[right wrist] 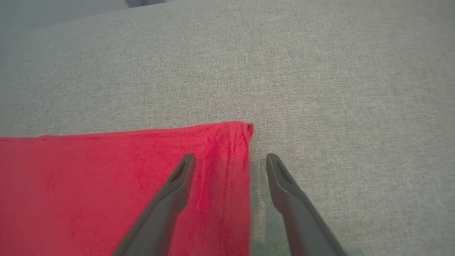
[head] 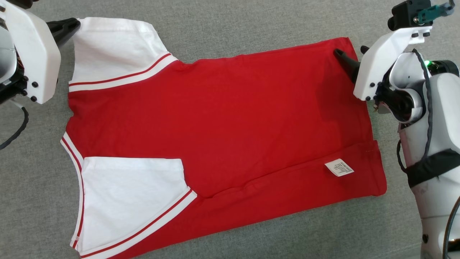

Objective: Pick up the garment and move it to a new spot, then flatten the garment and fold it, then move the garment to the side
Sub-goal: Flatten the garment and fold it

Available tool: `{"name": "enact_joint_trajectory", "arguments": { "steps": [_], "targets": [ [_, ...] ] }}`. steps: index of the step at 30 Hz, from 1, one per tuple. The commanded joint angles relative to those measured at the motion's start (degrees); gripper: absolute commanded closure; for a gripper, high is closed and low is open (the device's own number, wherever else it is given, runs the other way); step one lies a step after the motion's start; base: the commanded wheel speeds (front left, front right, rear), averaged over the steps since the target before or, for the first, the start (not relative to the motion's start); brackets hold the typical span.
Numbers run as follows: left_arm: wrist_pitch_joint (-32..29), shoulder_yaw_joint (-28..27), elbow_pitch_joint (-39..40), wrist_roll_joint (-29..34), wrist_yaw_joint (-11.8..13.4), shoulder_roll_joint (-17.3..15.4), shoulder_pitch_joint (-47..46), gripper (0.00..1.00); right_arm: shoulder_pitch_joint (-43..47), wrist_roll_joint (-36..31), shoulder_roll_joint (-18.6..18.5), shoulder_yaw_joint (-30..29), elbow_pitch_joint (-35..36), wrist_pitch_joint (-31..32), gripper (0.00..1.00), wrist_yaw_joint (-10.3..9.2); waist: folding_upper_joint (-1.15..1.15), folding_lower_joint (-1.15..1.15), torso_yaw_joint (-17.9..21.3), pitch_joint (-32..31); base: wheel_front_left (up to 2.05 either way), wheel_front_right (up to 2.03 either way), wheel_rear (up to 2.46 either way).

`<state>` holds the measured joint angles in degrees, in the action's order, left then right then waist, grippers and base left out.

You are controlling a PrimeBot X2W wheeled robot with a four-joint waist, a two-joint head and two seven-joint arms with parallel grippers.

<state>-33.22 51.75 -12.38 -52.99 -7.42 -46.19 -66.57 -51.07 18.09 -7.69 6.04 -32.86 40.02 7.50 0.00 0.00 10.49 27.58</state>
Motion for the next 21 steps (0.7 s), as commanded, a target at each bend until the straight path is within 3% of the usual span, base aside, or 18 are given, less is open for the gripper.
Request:
{"name": "enact_joint_trajectory", "arguments": {
  "steps": [1, 12, 17, 18, 20, 21],
  "targets": [
    [0.12, 0.03, 0.23, 0.15, -0.03, -0.05, -0.92, 1.0, -1.12, -0.32, 0.32, -0.26, -0.55, 0.48, 0.0, -0.03, 0.0, 0.0, -0.1, 0.18, 0.0, 0.0, 0.0],
    [-0.21, 0.93, 1.15, 0.92, -0.03, 0.05, -1.03, 1.0, -9.2, -8.02, 2.87, -3.96, -10.54, 7.16, 0.0, -0.04, 0.0, 0.0, -0.13, 0.2, 0.0, 0.0, 0.0],
    [-0.19, 1.37, 1.38, 1.06, -0.03, 0.83, -1.47, 1.0, -12.05, -11.62, 3.83, -6.32, -13.99, 7.4, 0.0, -0.04, 0.0, 0.0, -1.01, 0.36, 0.0, 0.0, 0.0],
    [-0.16, 1.55, 1.45, 1.08, -0.03, 0.96, -1.53, 1.0, -12.42, -12.26, 3.89, -6.67, -14.54, 7.28, 0.07, -0.04, 0.0, 0.0, -1.26, 0.43, 0.0, 0.0, 0.0],
    [0.04, 1.72, 1.51, 1.17, -0.03, 0.98, -1.75, 1.0, -13.14, -13.79, 3.95, -7.15, -15.43, 6.65, 0.52, -0.04, 0.0, 0.0, -1.69, 0.58, 0.0, 0.0, 0.0],
    [0.2, 1.83, 1.55, 1.14, -0.03, 0.99, -1.85, 1.0, -13.3, -14.19, 3.99, -7.49, -15.78, 6.29, 0.69, -0.04, 0.0, 0.0, -1.89, 0.64, 0.0, 0.0, 0.0]
  ]
}}
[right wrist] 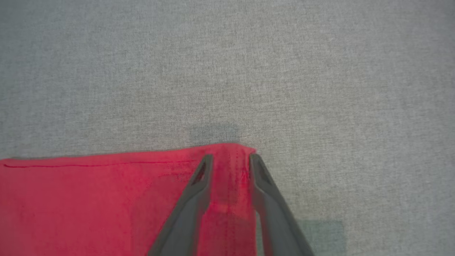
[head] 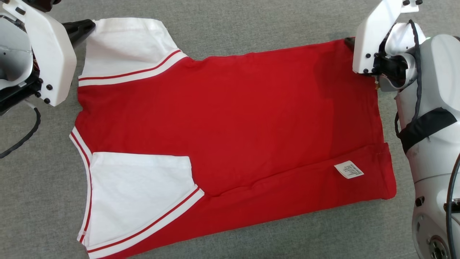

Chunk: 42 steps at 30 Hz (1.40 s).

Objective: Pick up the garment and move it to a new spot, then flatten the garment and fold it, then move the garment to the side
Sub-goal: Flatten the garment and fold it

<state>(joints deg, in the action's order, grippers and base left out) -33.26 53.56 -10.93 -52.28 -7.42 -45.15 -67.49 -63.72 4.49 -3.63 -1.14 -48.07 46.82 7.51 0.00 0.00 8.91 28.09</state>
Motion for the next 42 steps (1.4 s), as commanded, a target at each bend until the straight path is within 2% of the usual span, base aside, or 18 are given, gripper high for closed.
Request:
{"name": "enact_joint_trajectory", "arguments": {
  "steps": [1, 2, 9, 15, 18, 22, 29, 35, 42],
  "targets": [
    [0.55, 0.01, 0.03, 0.46, -0.03, -0.05, -1.03, 1.0, -0.9, -1.15, -0.04, -0.68, -0.77, -0.98, 0.91, -0.05, 0.0, 0.0, -0.5, 0.19, 0.0, 0.0, 0.0],
    [0.77, 0.04, -0.05, 0.5, -0.03, -0.03, -1.08, 1.0, -1.18, -1.9, -0.1, -0.91, -0.92, -1.59, 1.0, -0.05, 0.0, 0.0, -0.69, 0.26, 0.0, 0.0, 0.0],
    [7.2, 0.46, -0.24, 3.38, -0.04, -0.17, -2.91, 1.0, -3.18, -3.81, -1.31, -1.33, -0.23, -8.47, 1.0, -0.05, 0.0, 0.0, -1.5, 0.46, 0.0, 0.0, 0.0],
    [17.3, 0.84, -3.01, 7.32, -0.04, 0.04, -6.49, 1.0, -4.71, -1.73, -3.86, -0.48, -0.32, -17.77, 1.0, -0.05, 0.0, 0.0, -2.6, 0.37, 0.0, 0.0, 0.0],
    [22.03, 1.13, -4.61, 7.92, -0.04, 0.65, -7.5, 1.0, -4.25, 1.92, -5.02, 0.63, -0.43, -21.6, 1.0, -0.05, 0.0, 0.0, -3.34, 0.13, 0.0, 0.0, 0.0],
    [25.14, 2.98, -4.17, 6.13, -0.03, 0.6, -6.47, 1.0, -1.0, 8.62, -7.9, 3.8, 0.67, -24.15, 1.0, -0.05, 0.0, 0.0, -4.78, -0.61, 0.0, 0.0, 0.0],
    [29.49, 3.02, 1.6, 1.01, -0.01, -4.12, -0.84, 1.0, 8.01, 19.95, -16.1, 9.5, 8.87, -25.28, 1.0, -0.05, 0.0, 0.0, -6.88, -2.1, 0.0, 0.0, 0.0],
    [32.04, 2.97, 12.98, -2.02, 3.83, -9.97, 7.48, 1.0, 17.08, 27.24, -21.99, 10.95, 19.39, -25.1, 1.0, -0.05, 0.0, 0.0, -8.78, -2.99, 0.0, 0.0, 0.0],
    [33.06, 4.81, 25.28, -5.52, 9.82, -14.72, 17.36, 1.0, 28.41, 29.37, -27.76, 9.09, 30.92, -22.72, 1.0, -0.04, 0.0, 0.0, -10.49, -3.44, 0.0, 0.0, 0.0]
  ]
}}
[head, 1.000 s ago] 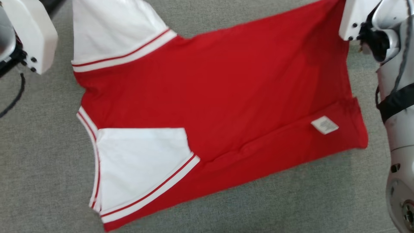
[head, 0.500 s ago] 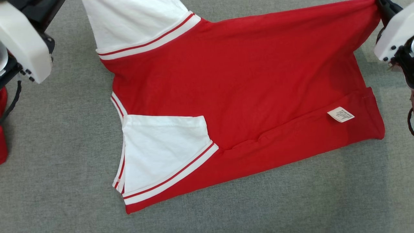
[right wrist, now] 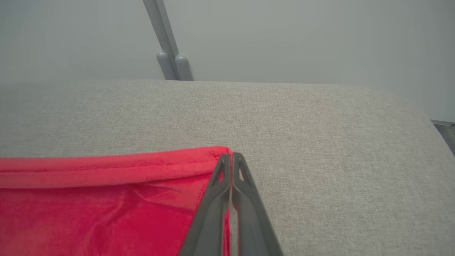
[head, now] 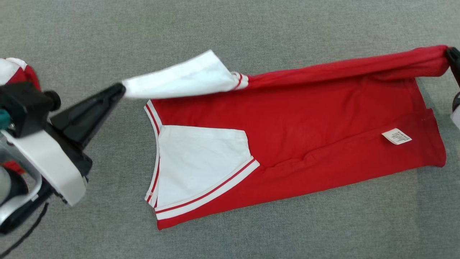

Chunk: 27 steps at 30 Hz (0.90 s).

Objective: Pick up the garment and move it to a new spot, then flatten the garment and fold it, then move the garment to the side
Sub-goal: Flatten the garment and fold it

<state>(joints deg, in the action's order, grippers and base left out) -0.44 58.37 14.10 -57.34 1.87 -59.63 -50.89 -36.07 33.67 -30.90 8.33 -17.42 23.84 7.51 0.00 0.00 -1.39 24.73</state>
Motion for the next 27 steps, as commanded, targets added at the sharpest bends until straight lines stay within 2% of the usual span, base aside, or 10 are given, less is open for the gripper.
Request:
{"name": "enact_joint_trajectory", "arguments": {
  "steps": [1, 6, 15, 20, 24, 25, 26, 27],
  "targets": [
    [0.42, 0.53, 1.62, -0.58, 1.21, -0.78, 2.01, 1.0, 2.35, 0.16, -0.86, -1.17, 1.63, 0.58, 1.0, -0.05, 0.0, 0.0, -0.32, -0.11, 0.0, 0.0, 0.0],
    [1.36, 2.51, 6.13, -1.79, 4.16, -2.28, 7.46, 1.0, 9.54, -0.93, -1.52, -5.23, 6.68, 2.63, 1.0, -0.05, 0.0, 0.0, -0.95, -0.28, 0.0, 0.0, 0.0],
    [2.87, 4.93, 8.99, -3.36, 7.23, -2.56, 13.32, 1.0, 18.43, -2.89, 1.53, -11.03, 11.83, 6.09, 1.0, -0.05, 0.0, 0.0, -1.75, -0.11, 0.0, 0.0, 0.0],
    [3.56, 6.16, 6.39, -4.19, 6.96, -0.21, 15.04, 1.0, 20.7, -3.69, 3.02, -12.54, 12.19, 7.5, 1.0, -0.05, 0.0, 0.0, -2.21, 0.05, 0.0, 0.0, 0.0],
    [4.52, 7.05, 2.36, -5.61, 5.72, 4.07, 15.91, 1.0, 21.23, -3.57, 4.43, -12.57, 11.29, 8.17, 1.0, -0.05, 0.0, 0.0, -2.23, 0.02, 0.0, 0.0, 0.0],
    [4.51, 7.42, 1.1, -5.09, 5.57, 4.8, 15.98, 1.0, 21.21, -3.37, 4.8, -12.66, 10.85, 8.13, 0.94, -0.05, 0.0, 0.0, -2.15, -0.05, 0.0, 0.0, 0.0],
    [4.56, 7.87, -0.44, -4.39, 5.79, 5.67, 15.95, 0.96, 21.14, -3.42, 5.23, -13.14, 10.42, 7.62, 0.63, -0.05, 0.0, 0.0, -2.1, -0.2, 0.0, 0.0, 0.0],
    [4.78, 8.23, -1.77, -3.74, 6.22, 6.67, 15.95, 0.69, 21.27, -3.93, 5.58, -13.81, 10.01, 7.03, 0.09, -0.05, 0.0, 0.0, -2.07, -0.41, 0.0, 0.0, 0.0]
  ]
}}
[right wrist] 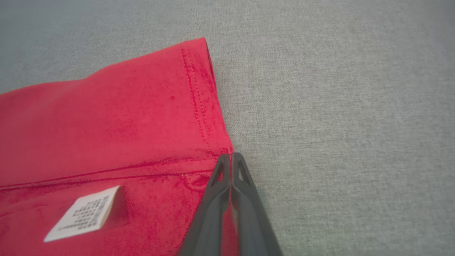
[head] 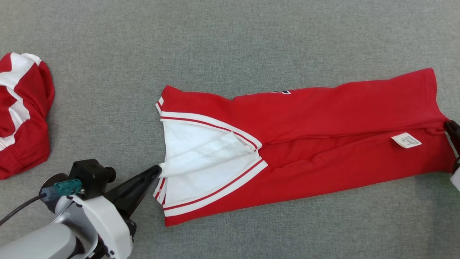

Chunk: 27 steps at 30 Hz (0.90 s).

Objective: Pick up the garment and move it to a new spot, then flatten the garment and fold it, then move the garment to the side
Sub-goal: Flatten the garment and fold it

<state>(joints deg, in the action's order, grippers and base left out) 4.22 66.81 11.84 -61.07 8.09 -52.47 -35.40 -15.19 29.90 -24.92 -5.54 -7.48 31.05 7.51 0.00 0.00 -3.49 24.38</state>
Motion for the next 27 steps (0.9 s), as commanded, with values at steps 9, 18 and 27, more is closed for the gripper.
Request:
{"name": "enact_joint_trajectory", "arguments": {
  "steps": [9, 18, 27],
  "targets": [
    [9.83, -4.07, -6.0, 2.2, 11.97, 8.0, 6.53, 0.0, 8.36, -0.18, 4.89, -8.17, 1.32, -7.41, 0.0, -0.03, 0.0, 0.0, -0.4, -3.47, 0.0, 0.0, 0.0],
    [10.99, -22.86, -3.94, 20.9, 21.61, 22.74, 21.32, 0.0, 6.79, -1.86, 12.28, -15.19, -2.94, -18.58, 0.0, -0.03, 0.0, 0.0, -4.36, -6.77, 0.0, 0.0, 0.0],
    [11.01, -32.16, -6.25, 36.66, 15.2, 34.31, 29.97, 0.0, 0.96, -5.77, 9.77, -15.57, -15.78, -16.1, 0.0, -0.03, 0.0, 0.0, -10.71, -8.7, 0.0, 0.0, 0.0]
  ]
}}
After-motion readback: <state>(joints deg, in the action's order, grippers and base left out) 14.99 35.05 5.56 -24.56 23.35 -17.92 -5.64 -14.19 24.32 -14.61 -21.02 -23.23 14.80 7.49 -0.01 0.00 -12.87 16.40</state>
